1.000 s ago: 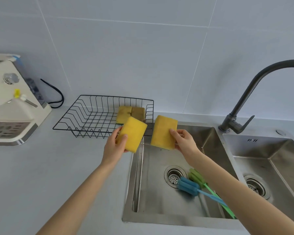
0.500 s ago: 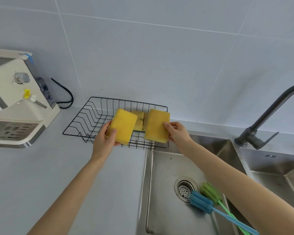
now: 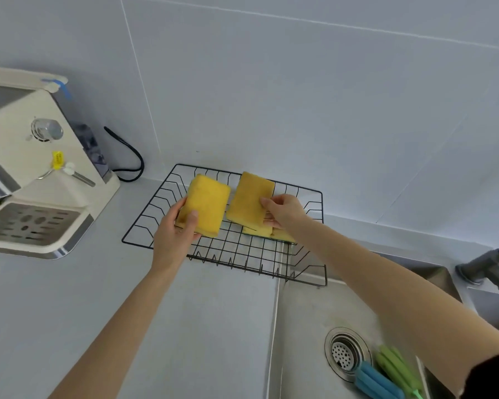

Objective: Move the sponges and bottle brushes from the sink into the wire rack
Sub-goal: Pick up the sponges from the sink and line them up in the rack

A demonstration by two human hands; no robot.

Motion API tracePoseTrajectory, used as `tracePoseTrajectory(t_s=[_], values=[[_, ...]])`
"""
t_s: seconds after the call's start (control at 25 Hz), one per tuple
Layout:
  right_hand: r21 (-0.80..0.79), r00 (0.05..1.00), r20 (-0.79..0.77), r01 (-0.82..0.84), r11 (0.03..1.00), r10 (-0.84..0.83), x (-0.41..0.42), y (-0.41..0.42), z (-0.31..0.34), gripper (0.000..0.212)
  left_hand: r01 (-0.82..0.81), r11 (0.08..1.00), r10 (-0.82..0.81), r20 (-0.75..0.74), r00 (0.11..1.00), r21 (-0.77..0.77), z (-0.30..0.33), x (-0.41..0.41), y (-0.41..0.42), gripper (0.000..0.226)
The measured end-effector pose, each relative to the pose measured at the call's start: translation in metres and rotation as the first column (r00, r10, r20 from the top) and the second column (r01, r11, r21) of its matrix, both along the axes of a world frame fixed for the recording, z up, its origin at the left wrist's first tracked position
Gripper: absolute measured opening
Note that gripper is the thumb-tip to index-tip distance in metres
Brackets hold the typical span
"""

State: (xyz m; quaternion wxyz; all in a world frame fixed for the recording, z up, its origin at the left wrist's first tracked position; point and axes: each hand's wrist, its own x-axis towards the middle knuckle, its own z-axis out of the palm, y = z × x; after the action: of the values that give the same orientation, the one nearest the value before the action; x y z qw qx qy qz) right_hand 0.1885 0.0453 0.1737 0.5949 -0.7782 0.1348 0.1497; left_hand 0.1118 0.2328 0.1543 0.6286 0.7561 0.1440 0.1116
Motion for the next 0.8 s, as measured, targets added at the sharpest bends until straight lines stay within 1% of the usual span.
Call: tracePoseTrajectory(t_s=[0.2,0.36,0.44,0.48,0.52,0.56,0.6,0.68,0.76,0.8], values=[[-0.139,0.992,-0.086,-0.105,0.985,0.094,0.039,0.021,-0.013,0.035,-0.056,0.997,0.059,-0.048,0.997,0.061,-0.014,0.023,0.012,0.047],[-0.225,0.982,-0.100,-0.180,0.958,0.161,0.052,0.036,-0.019,0.034,-0.062,0.998,0.064,-0.056,0.996,0.034,-0.024,0.030,0.017,0.047],[-0.249,0.977,-0.102,-0.208,0.946,0.188,0.055,0.044,-0.025,0.027,-0.072,0.997,0.074,-0.067,0.995,0.025,-0.027,0.029,0.017,0.046],[-0.271,0.972,-0.105,-0.229,0.935,0.208,0.056,0.047,-0.028,0.024,-0.078,0.997,0.079,-0.071,0.994,0.019,-0.028,0.029,0.017,0.046],[-0.318,0.966,-0.103,-0.258,0.912,0.238,0.056,0.049,-0.030,0.026,-0.080,0.997,0.081,-0.073,0.994,0.013,-0.029,0.029,0.017,0.046],[-0.406,0.955,-0.088,-0.294,0.865,0.284,0.057,0.050,-0.033,0.030,-0.081,0.997,0.082,-0.074,0.994,0.011,-0.030,0.029,0.017,0.046],[-0.527,0.937,-0.062,-0.324,0.786,0.345,0.057,0.050,-0.035,0.033,-0.078,0.997,0.079,-0.075,0.994,0.014,-0.031,0.029,0.018,0.046],[-0.742,0.878,0.012,-0.313,0.593,0.478,0.051,0.046,-0.040,0.040,-0.069,0.997,0.070,-0.078,0.995,0.016,-0.032,0.028,0.018,0.046],[-0.832,0.794,0.058,-0.296,0.469,0.605,0.045,0.042,-0.044,0.048,-0.067,0.998,0.067,-0.071,0.995,0.004,-0.032,0.028,0.019,0.045],[-0.860,0.739,0.051,-0.309,0.405,0.672,0.042,0.041,-0.047,0.054,-0.069,0.998,0.069,-0.070,0.995,-0.003,-0.032,0.028,0.019,0.045]])
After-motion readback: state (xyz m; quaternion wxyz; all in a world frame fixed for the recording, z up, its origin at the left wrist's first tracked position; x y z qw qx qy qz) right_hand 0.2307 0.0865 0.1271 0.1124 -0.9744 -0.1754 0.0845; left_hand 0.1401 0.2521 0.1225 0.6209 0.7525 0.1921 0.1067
